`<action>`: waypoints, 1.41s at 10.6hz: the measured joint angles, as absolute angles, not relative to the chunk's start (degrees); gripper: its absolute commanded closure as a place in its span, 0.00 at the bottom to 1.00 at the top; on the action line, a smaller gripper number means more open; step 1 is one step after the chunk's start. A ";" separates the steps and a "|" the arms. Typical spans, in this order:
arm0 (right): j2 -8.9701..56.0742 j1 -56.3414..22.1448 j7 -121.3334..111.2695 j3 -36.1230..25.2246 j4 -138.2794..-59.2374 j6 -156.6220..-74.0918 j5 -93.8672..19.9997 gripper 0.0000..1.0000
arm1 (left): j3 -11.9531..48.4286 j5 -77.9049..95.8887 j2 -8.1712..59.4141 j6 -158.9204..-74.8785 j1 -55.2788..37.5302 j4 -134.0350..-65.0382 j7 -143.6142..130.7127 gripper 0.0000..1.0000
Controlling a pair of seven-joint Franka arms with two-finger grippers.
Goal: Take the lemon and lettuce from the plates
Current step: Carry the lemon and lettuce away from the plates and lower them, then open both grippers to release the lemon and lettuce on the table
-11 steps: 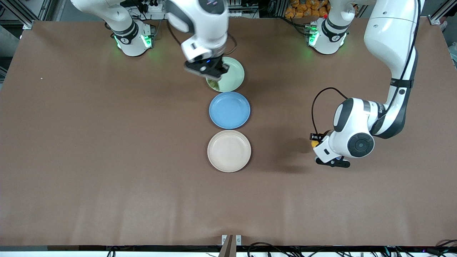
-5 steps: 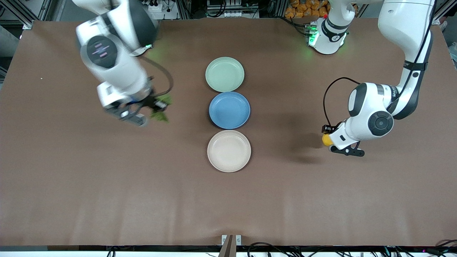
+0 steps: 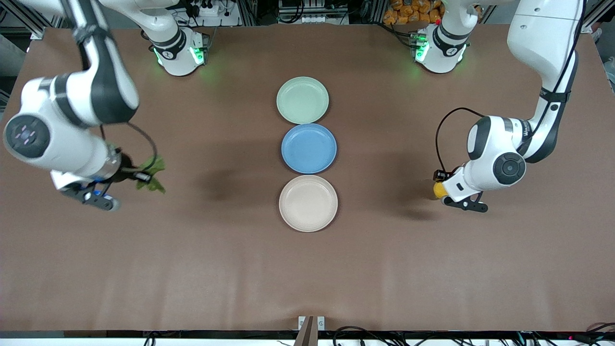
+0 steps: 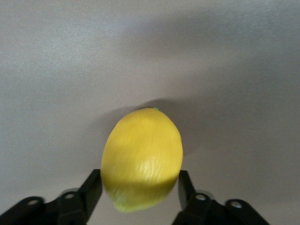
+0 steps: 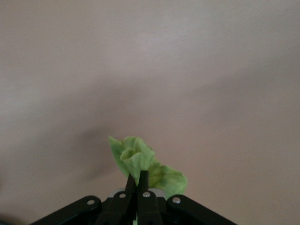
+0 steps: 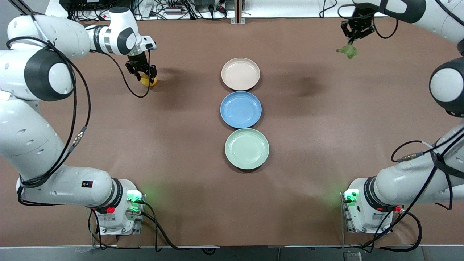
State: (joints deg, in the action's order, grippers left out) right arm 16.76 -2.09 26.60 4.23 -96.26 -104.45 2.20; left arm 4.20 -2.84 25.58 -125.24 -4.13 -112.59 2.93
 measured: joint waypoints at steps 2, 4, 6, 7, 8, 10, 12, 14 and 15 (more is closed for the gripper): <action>20.52 -0.16 19.40 1.10 -96.89 -107.90 2.19 1.00 | 4.22 -2.89 25.95 -125.48 -3.88 -112.52 3.26 0.00; 23.67 1.77 14.33 -0.37 -97.95 -111.49 2.18 1.00 | 4.25 -2.89 25.96 -125.57 -3.88 -112.31 3.26 0.00; 26.82 2.51 11.93 -1.59 -99.60 -115.57 2.17 0.93 | 4.27 -2.89 25.89 -125.77 -3.88 -111.26 3.26 0.00; 28.39 2.92 10.69 -1.89 -100.84 -118.23 2.17 0.90 | 4.27 -2.89 25.72 -125.78 -3.88 -110.31 3.26 0.00; 29.75 3.45 10.07 -1.94 -102.21 -121.28 2.15 0.85 | 4.32 -2.89 25.35 -125.79 -3.88 -109.22 3.26 0.00; 31.69 3.77 9.68 -1.98 -104.61 -127.03 2.13 0.26 | 4.72 -2.89 22.50 -125.09 -4.12 -107.51 3.23 0.00; 32.59 3.75 9.69 -1.95 -105.08 -129.01 0.79 0.00 | 5.75 -2.89 17.73 -123.40 -4.30 -107.16 3.07 0.00; 32.43 3.67 9.69 -1.91 -104.90 -129.05 -1.07 0.00 | 7.19 -2.89 13.50 -122.05 -4.38 -107.16 1.67 0.00; 31.86 3.53 9.68 -1.87 -104.58 -128.50 -1.16 0.00 | 7.49 -2.89 11.69 -121.67 -4.38 -107.07 0.52 0.00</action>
